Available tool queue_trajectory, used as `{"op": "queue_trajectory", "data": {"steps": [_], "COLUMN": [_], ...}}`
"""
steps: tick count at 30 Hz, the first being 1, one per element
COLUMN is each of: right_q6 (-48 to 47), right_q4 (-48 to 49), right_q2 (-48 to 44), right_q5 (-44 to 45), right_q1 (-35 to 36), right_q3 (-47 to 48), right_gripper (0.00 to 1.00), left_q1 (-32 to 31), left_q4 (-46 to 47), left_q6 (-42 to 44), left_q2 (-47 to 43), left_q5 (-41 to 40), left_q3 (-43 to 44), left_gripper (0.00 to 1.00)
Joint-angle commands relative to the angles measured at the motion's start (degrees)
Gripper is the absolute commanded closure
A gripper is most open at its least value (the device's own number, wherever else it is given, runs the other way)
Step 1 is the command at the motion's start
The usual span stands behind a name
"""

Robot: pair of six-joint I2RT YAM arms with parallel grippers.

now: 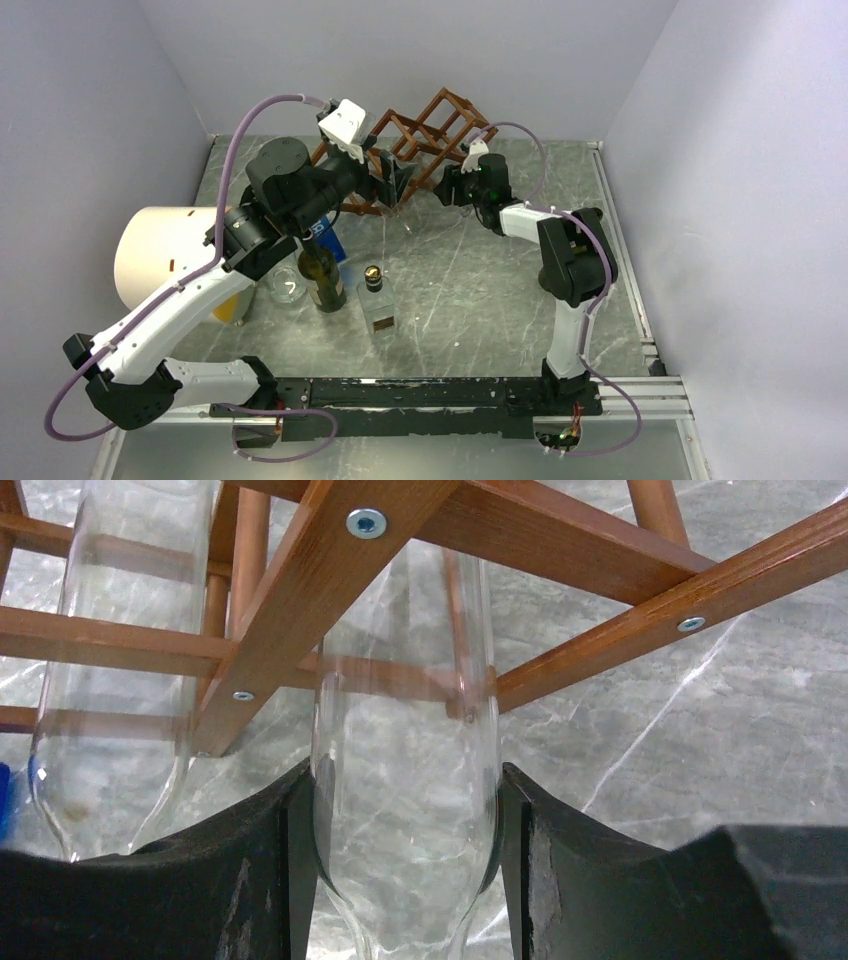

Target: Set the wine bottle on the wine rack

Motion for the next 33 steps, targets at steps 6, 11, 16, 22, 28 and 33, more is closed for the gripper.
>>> {"op": "queue_trajectory", "data": {"steps": [6, 11, 16, 22, 28, 33], "right_q6": [0.37, -0.06, 0.11, -0.52, 0.40, 1.37], "right_q4": [8.55, 7.51, 8.02, 8.25, 6.76, 5.09], "right_q2": [4.64, 7.85, 9.45, 8.98, 8.52, 6.04], "right_q5": [-1.13, -1.11, 0.11, 2.11, 1.49, 3.92], "right_q1": [0.32, 0.22, 0.18, 0.22, 0.16, 0.12], "right_q3": [5.88, 9.64, 10.70, 9.45, 9.41, 8.60], "right_gripper": [0.93, 0.87, 0.70, 0.36, 0.15, 0.03], "left_q1": [0.18, 0.18, 0.17, 0.17, 0.18, 0.18], "left_q4": [-2.39, -3.09, -3.24, -2.91, -2.53, -3.21], "left_q6": [0.61, 0.53, 0.83, 1.86, 1.84, 1.59], "left_q2": [1.75, 2.24, 2.18, 1.87, 1.54, 1.49], "left_q5": [-0.61, -0.68, -1.34, -0.36, -1.78, -1.83], "left_q3": [3.45, 4.16, 3.99, 3.43, 3.24, 3.46], "left_gripper": [0.08, 0.08, 0.08, 0.15, 0.11, 0.10]}}
